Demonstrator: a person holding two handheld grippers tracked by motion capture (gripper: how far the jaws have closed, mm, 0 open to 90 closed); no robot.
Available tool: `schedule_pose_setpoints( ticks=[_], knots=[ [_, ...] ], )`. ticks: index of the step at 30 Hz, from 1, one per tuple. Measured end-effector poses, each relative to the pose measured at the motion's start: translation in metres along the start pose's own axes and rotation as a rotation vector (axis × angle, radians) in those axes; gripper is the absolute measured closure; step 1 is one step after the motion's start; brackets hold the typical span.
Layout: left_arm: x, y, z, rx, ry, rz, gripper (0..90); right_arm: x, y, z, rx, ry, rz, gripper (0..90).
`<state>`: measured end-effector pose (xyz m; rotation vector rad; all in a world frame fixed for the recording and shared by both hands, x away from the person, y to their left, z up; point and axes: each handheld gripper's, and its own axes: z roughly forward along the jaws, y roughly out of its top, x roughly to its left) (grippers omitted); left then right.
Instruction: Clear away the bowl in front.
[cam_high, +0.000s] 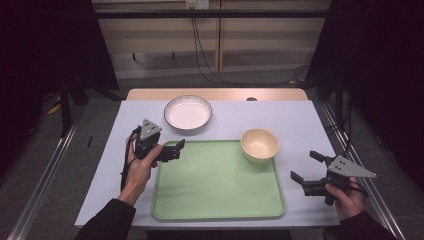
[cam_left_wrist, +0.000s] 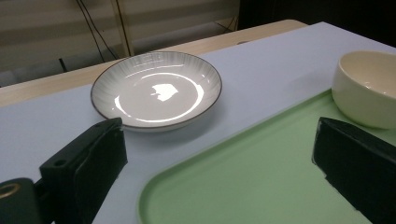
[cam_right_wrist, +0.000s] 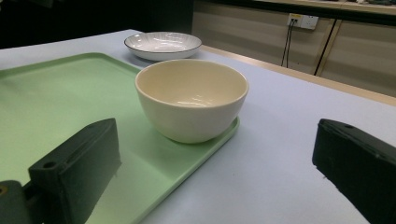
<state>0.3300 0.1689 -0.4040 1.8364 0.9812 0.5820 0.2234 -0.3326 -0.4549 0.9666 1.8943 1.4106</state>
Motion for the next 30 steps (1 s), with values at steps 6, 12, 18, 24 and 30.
schedule_pose_setpoints(
  ticks=[6,12,18,24,30],
  knots=[
    [0.009,-0.025,-0.024,-0.022,0.08,-0.045,2.3,0.0,0.0,0.0,0.002,-0.004,0.006,0.7],
    [0.015,-0.05,-0.044,-0.038,0.103,-0.091,1.7,-0.001,0.0,0.0,0.0,-0.004,0.005,0.7],
    [0.018,-0.065,-0.066,-0.048,0.136,-0.1,1.5,-0.001,0.0,0.001,0.005,0.002,0.008,0.7],
    [0.014,-0.083,-0.089,-0.062,0.121,-0.125,1.6,-0.001,0.0,0.002,0.013,-0.01,0.011,0.7],
    [0.014,-0.085,-0.096,-0.094,0.156,-0.126,1.4,-0.002,-0.003,0.008,0.075,-0.028,0.034,0.7]
  ],
)
